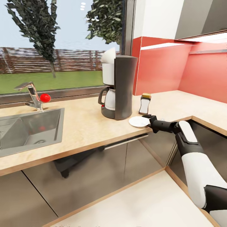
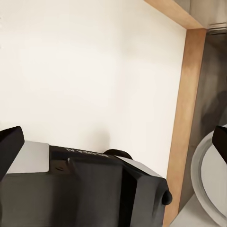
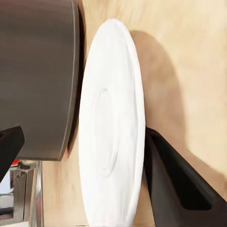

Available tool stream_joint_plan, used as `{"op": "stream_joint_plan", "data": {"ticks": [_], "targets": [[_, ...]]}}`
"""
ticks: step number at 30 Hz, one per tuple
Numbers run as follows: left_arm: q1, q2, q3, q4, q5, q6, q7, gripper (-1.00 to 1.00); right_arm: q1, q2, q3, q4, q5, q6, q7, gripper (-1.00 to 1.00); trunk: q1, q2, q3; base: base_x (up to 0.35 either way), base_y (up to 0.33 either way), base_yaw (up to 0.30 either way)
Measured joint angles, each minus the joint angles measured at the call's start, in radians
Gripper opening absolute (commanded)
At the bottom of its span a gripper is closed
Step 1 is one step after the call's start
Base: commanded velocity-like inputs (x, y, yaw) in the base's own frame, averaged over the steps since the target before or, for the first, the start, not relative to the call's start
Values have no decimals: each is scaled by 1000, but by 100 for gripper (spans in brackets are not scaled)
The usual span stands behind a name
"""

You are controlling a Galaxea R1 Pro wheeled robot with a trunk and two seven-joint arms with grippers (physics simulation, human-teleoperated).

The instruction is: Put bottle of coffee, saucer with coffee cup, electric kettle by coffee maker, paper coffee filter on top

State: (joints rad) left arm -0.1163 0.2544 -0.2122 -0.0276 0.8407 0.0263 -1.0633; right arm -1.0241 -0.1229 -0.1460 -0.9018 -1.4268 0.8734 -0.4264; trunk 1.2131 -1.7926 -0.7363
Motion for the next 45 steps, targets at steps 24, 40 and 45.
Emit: {"op": "stream_joint_plan", "data": {"ticks": [24, 40, 45], "targets": [[0, 0, -2, 0, 0, 0, 0, 100, 95, -151, 0, 44, 33, 6, 238, 100, 0, 0, 0, -116, -30, 0], [0, -1, -2, 0, 0, 0, 3, 100, 462, -235, -4, 49, 584, -172, 893, 100, 0, 0, 0, 0, 0, 0], [0, -1, 0, 0, 1, -1, 3, 100, 606, -234, -1, 55, 704, -243, 930, 100, 0, 0, 0, 0, 0, 0]]}}
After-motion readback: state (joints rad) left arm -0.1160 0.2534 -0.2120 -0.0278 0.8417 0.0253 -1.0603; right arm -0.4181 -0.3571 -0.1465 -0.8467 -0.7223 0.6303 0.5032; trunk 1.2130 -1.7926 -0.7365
